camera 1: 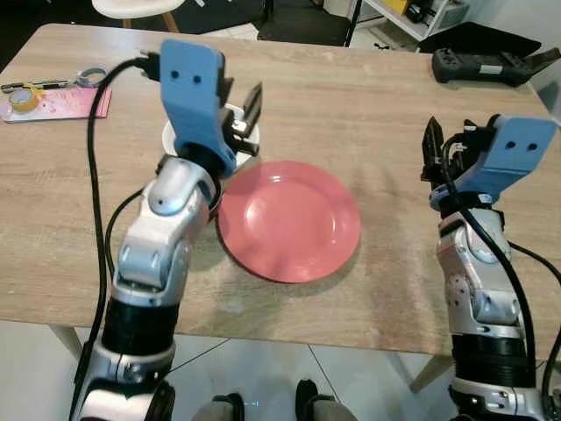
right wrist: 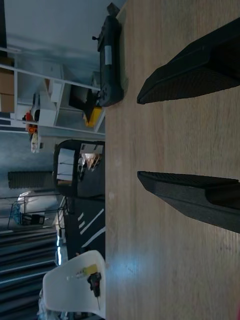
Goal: Setting the table
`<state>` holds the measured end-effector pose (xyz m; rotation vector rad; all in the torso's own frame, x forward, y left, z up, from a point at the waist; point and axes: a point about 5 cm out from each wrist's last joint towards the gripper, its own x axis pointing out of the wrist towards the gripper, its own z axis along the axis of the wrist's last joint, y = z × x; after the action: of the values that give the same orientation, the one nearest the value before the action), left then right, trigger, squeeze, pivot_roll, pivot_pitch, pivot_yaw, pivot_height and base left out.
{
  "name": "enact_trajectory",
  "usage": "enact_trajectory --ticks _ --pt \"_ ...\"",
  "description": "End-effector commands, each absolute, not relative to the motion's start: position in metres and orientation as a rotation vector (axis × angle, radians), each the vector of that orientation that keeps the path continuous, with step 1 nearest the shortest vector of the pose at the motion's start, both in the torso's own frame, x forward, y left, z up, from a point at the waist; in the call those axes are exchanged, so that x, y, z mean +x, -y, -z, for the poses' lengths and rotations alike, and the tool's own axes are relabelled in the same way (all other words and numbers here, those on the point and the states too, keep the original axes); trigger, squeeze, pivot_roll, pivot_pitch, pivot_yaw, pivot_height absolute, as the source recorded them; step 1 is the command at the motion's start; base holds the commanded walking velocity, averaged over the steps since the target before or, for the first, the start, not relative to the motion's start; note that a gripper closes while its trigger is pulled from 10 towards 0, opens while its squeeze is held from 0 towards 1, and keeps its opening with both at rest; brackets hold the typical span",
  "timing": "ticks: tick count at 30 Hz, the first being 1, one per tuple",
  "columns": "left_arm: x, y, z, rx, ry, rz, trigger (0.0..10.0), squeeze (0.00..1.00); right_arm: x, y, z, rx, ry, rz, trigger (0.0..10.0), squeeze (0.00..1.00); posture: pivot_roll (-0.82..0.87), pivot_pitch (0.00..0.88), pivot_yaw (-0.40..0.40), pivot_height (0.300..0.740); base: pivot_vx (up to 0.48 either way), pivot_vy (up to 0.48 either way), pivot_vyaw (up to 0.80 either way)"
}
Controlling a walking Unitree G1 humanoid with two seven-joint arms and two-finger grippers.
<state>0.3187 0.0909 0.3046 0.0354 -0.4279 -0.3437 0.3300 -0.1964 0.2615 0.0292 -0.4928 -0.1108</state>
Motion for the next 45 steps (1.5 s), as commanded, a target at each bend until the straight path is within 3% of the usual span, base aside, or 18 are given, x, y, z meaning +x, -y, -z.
enact_trajectory --ticks 1,9,13,34,45 --pt "0.317 -0.090 -0.300 0.048 0.412 0.332 10.0 0.00 0.329 0.201 -0.257 0.034 0.481 0.129 10.0 0.00 0.03 0.170 0.048 0.740 0.000 0.000 0.00" --pt "0.312 -0.084 -0.299 0.090 0.437 0.340 10.0 0.00 0.330 0.202 -0.253 0.027 0.465 0.127 10.0 0.00 0.03 0.164 0.038 0.740 0.000 0.000 0.00" --pt "0.309 -0.082 -0.297 0.031 0.412 0.350 10.0 0.00 0.330 0.202 -0.254 0.020 0.466 0.128 10.0 0.00 0.02 0.163 0.038 0.740 0.000 0.000 0.00" --pt "0.312 -0.093 -0.284 0.025 0.350 0.256 10.0 0.00 0.330 0.203 -0.249 0.017 0.455 0.134 10.0 0.00 0.03 0.164 0.040 0.740 0.000 0.000 0.00" --pt "0.311 -0.093 -0.283 0.022 0.350 0.255 10.0 0.00 0.331 0.204 -0.249 0.016 0.453 0.136 10.0 0.00 0.03 0.164 0.041 0.740 -0.389 0.000 0.00"
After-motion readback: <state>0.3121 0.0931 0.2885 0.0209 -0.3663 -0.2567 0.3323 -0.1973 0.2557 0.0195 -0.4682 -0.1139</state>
